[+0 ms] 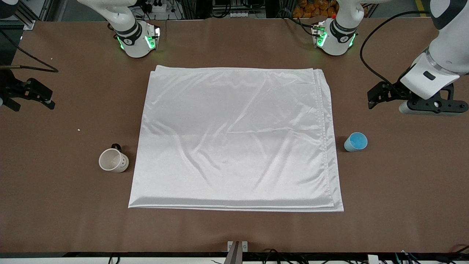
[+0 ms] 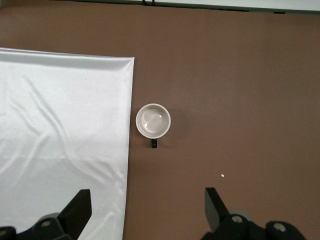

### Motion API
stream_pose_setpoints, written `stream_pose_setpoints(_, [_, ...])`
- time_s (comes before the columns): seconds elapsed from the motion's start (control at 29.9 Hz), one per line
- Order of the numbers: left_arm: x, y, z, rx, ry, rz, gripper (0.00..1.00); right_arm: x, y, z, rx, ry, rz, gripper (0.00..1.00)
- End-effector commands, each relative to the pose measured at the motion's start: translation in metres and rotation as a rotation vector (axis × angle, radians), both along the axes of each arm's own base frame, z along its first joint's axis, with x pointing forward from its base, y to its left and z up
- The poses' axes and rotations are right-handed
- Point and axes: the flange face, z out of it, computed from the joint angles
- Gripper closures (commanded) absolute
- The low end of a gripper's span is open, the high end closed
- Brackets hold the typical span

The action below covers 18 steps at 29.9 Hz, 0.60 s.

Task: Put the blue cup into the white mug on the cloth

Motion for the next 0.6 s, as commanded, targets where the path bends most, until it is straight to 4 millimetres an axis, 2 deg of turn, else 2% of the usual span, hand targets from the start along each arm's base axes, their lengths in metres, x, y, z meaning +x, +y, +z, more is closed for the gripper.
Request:
stream_pose_setpoints(0.0, [0.003, 0.001, 0.004, 0.009, -0.009, 0.008, 0.00, -0.001, 0.002, -0.002, 0.017, 0.025, 0.015, 0.00])
stream_pose_setpoints(0.57, [0.005, 0.004, -0.008, -0.001, -0.004, 0.016, 0.00, -0.002, 0.014, -0.009, 0.020, 0.063, 0.035, 0.00])
